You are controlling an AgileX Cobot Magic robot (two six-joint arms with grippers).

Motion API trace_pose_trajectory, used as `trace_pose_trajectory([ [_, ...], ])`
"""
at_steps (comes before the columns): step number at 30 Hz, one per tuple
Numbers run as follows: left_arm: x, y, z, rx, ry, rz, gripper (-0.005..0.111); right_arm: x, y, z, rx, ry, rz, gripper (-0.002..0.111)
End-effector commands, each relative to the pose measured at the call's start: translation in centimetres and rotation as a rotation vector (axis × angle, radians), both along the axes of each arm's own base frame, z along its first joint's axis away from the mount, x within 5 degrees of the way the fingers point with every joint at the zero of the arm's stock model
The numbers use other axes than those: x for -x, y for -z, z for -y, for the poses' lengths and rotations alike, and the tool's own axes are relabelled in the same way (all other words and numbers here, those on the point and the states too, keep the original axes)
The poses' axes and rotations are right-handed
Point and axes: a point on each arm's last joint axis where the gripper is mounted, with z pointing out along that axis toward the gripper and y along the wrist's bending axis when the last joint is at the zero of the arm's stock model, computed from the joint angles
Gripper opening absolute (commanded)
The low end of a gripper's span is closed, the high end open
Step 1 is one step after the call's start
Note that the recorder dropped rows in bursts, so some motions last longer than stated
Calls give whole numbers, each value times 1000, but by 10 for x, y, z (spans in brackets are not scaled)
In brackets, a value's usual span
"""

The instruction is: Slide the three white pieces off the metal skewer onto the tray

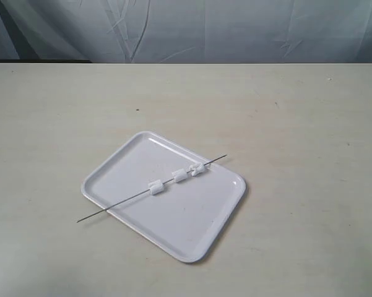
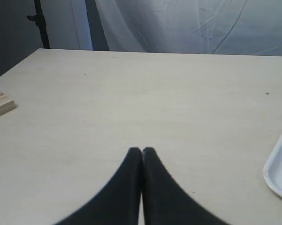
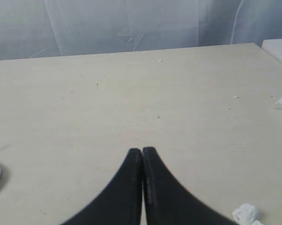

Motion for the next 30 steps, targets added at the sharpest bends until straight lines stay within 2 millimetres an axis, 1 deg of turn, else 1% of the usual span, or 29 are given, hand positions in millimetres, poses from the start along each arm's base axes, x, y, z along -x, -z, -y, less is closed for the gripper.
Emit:
trace_pose_trajectory([
  [1, 0, 0, 0, -1, -4, 9, 0, 0, -1, 0, 8, 3, 16, 1],
  [22, 0, 0, 0, -1, -4, 9, 0, 0, -1, 0, 8, 3, 16, 1],
  [27, 0, 0, -3, -109, -13, 2, 0, -1, -3, 0, 10, 3, 42, 1],
  [28, 0, -2, -3, -86, -10, 28, 0, -1, -5, 0, 10, 3, 59, 1],
  [30, -2, -11, 0, 9, -1, 136, 0, -2, -8, 0, 11, 3, 99, 1],
])
